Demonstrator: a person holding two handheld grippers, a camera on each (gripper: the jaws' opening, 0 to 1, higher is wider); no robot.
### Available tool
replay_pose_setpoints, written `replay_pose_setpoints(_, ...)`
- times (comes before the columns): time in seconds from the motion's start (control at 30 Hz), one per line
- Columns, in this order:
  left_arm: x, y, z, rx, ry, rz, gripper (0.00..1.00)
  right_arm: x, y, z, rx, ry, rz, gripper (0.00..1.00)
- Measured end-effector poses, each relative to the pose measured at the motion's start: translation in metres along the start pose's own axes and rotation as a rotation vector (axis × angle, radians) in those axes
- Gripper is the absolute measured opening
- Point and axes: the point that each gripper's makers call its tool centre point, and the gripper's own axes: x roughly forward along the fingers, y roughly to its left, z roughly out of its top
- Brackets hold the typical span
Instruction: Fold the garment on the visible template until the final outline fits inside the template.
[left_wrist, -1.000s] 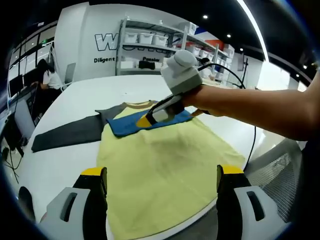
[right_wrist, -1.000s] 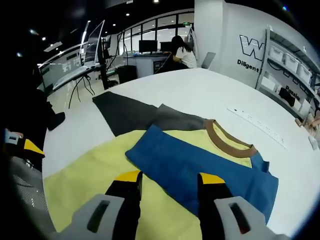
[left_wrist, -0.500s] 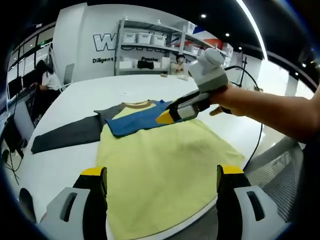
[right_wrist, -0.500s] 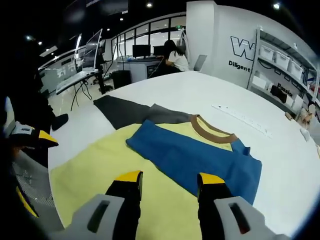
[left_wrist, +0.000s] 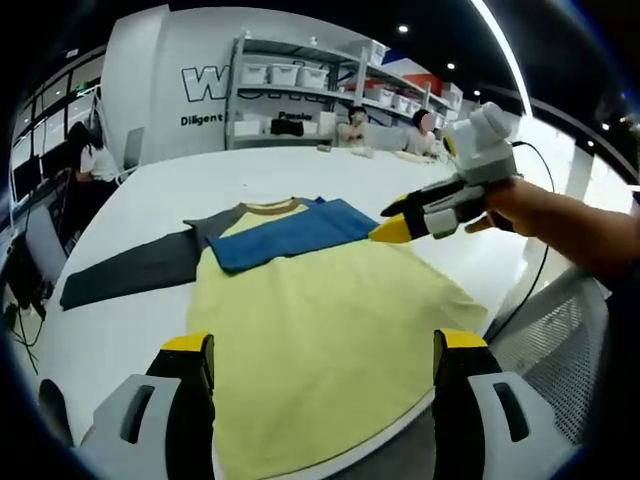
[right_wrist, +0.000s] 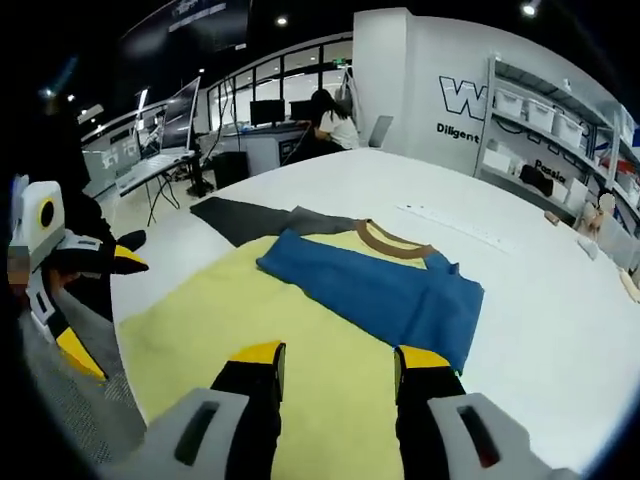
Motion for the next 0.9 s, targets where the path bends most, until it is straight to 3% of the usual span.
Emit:
replay_pose_setpoints(0.63, -0.001, -0.003, 0.0, -0.006, 0.006, -0.001, 0.87, -0.063, 0.013, -0.034, 0.062, -0.024, -0.04, 0.42)
replay_pose_setpoints(0.9, -0.002, 0.0, 0.0, -0.02, 0.003, 0.006, 0.86, -0.063, 0.018, -0.043, 0.067, -0.019, -0.038, 0.41)
